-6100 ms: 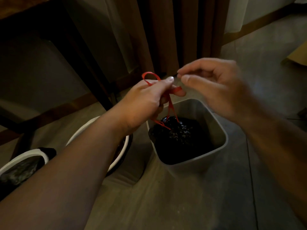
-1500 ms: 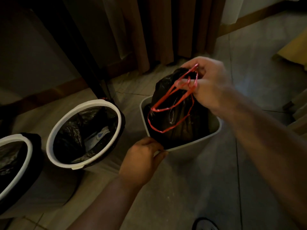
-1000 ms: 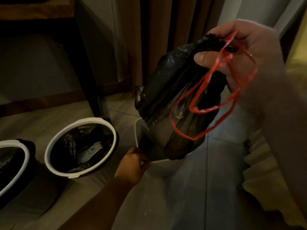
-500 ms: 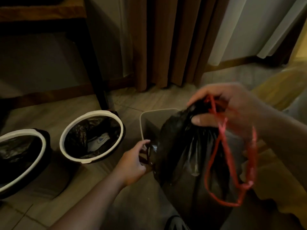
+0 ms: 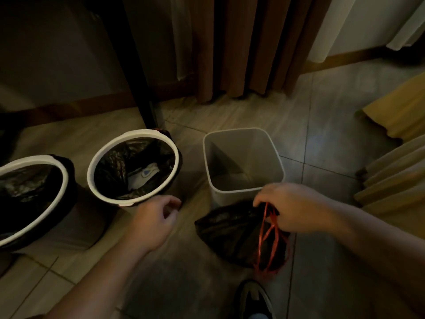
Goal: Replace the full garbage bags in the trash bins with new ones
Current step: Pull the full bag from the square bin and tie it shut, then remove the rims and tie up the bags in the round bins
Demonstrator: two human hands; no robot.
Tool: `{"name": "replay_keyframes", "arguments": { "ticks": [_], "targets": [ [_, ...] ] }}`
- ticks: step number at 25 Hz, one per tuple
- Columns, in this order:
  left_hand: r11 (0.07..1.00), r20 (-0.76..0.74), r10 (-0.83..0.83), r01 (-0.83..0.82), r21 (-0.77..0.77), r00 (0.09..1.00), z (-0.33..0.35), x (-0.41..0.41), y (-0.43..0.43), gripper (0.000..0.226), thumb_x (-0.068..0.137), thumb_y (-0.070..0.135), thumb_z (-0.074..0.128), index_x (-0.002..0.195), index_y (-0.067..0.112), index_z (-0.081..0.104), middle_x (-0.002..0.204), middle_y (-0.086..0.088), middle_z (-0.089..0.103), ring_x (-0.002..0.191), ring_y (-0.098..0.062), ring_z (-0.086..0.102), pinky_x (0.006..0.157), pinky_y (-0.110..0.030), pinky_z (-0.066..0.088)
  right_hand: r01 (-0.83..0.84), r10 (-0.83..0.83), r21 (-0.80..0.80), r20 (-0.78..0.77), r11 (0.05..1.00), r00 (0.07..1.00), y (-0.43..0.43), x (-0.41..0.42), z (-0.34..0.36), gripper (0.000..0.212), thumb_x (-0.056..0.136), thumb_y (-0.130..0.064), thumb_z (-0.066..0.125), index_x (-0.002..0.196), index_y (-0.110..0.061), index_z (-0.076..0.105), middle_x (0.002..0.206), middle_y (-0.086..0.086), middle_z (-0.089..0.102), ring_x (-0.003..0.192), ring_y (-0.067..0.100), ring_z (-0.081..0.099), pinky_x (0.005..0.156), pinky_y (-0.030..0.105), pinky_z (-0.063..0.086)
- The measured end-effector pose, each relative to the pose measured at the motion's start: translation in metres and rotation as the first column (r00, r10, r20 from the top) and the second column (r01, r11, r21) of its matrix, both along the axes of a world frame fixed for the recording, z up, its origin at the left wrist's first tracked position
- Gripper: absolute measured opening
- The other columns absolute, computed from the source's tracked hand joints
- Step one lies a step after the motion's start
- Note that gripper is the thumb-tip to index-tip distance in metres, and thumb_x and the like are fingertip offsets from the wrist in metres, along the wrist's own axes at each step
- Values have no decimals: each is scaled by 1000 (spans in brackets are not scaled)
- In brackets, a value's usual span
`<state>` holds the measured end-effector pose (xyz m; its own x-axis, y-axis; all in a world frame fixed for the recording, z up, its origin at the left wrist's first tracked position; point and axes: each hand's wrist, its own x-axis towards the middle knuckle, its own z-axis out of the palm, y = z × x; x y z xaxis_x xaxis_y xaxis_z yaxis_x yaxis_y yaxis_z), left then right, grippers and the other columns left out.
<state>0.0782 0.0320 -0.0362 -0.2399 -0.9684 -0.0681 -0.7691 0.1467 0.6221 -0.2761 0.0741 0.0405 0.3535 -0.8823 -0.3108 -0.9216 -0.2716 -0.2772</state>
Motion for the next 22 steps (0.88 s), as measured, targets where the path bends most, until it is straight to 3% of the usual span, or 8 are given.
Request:
{"name": "replay_keyframes", "arguments": {
  "ticks": [2, 5, 9, 12, 16, 19, 22],
  "targets": [
    [983, -35, 89, -93, -157, 995, 21, 20, -11, 23, 90, 28, 73, 107, 43, 70, 94, 23, 65, 86, 10, 63, 65, -10, 42, 4, -3, 14, -31, 1000, 1000, -3, 8, -20, 46, 87, -26, 65, 129, -44, 57, 120, -22, 55, 104, 1, 59, 85, 26, 58],
    [954, -64, 203, -212, -211, 977, 39, 51, -28, 20, 90, 27, 75, 109, 33, 74, 95, 19, 69, 83, 4, 65, 66, -14, 45, 34, -31, 71, -44, 997, 999, -1, 11, -46, 41, 90, -26, 63, 126, -42, 56, 121, -18, 53, 106, 6, 59, 87, 28, 56],
    [954, 165, 160, -109, -281, 973, 24, 71, -28, 24, 85, 23, 84, 107, 17, 79, 107, -2, 70, 102, -24, 64, 82, -39, 55, -36, 56, 69, -308, 997, 950, 27, 14, -104, 53, 97, -34, 56, 146, -36, 36, 146, -2, 39, 126, 21, 53, 90, 35, 55],
    [973, 227, 70, -16, -229, 971, 14, 76, -23, 25, 85, 30, 84, 107, 18, 80, 110, -2, 72, 108, -27, 62, 92, -42, 53, 22, 18, 145, -269, 989, 963, 32, 9, -124, 65, 97, -38, 56, 156, -38, 30, 159, -2, 27, 139, 20, 44, 105, 34, 51],
    [979, 286, -26, 82, -186, 958, 9, 84, -25, 29, 93, 32, 71, 119, 23, 76, 118, 0, 71, 116, -25, 61, 98, -37, 50, 20, 36, 279, -192, 960, 981, 22, 13, -85, 82, 81, -39, 61, 158, -43, 33, 156, -18, 31, 142, 8, 40, 115, 25, 39],
    [980, 356, 40, 33, -197, 933, 8, 91, -28, 29, 95, 36, 62, 122, 31, 72, 123, 6, 66, 123, -22, 56, 96, -40, 47, 0, 37, 169, -216, 986, 976, 3, 21, -44, 66, 81, -34, 67, 145, -36, 53, 139, -19, 49, 130, 2, 50, 107, 18, 43],
    [988, 378, 113, -64, -138, 919, 4, 97, -26, 31, 96, 35, 58, 125, 35, 69, 131, 7, 59, 128, -22, 49, 96, -42, 46, -126, 150, 93, -338, 988, 929, -28, 42, 8, 24, 95, -21, 69, 118, -25, 66, 99, -14, 67, 84, 2, 67, 73, 15, 54]
  ]
}}
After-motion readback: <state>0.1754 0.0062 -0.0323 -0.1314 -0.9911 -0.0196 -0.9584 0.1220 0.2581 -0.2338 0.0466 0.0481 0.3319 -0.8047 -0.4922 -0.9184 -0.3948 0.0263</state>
